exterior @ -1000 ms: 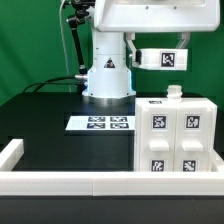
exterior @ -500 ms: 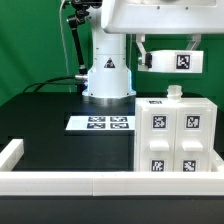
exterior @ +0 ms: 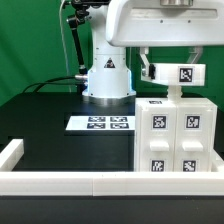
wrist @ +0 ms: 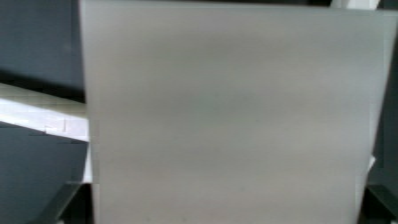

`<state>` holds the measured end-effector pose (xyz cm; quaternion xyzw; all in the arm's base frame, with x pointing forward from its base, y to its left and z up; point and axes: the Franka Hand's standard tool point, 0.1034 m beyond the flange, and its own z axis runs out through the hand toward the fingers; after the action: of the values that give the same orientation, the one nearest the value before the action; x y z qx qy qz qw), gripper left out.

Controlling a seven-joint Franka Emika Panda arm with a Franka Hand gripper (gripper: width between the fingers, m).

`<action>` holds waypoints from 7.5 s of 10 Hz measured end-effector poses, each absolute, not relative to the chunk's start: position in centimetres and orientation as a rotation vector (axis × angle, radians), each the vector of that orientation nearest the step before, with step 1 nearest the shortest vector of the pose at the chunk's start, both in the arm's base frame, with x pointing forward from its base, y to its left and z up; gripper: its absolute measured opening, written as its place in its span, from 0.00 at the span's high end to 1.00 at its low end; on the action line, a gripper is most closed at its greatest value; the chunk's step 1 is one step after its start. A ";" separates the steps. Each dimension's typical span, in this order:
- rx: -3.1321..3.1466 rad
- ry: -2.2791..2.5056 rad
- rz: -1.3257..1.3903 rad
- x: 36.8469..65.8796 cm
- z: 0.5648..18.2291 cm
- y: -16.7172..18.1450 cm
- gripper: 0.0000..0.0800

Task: Assemble cabinet

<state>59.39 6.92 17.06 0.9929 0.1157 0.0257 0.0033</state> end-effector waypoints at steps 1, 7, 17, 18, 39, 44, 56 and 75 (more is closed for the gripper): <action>3.113 0.366 0.077 59.5 16.9 7.1 0.30; 3.103 0.418 0.071 60.9 15.5 7.3 0.30; 3.105 0.393 0.098 61.2 15.2 7.3 0.30; 3.105 0.394 0.098 61.2 15.2 7.3 0.30; 2.703 -1.882 0.081 60.9 15.1 8.2 0.30; 2.497 -2.179 0.036 60.9 15.1 8.7 0.30; 2.822 -1.796 0.101 60.7 19.0 9.2 0.00; 2.702 1.441 0.282 60.5 17.9 8.8 0.00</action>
Offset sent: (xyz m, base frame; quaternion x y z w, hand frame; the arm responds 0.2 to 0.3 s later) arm 0.0236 0.0101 -0.0049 0.0132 0.0020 -0.0215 0.9997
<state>60.53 8.80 17.86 0.8781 0.4684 0.0916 0.0334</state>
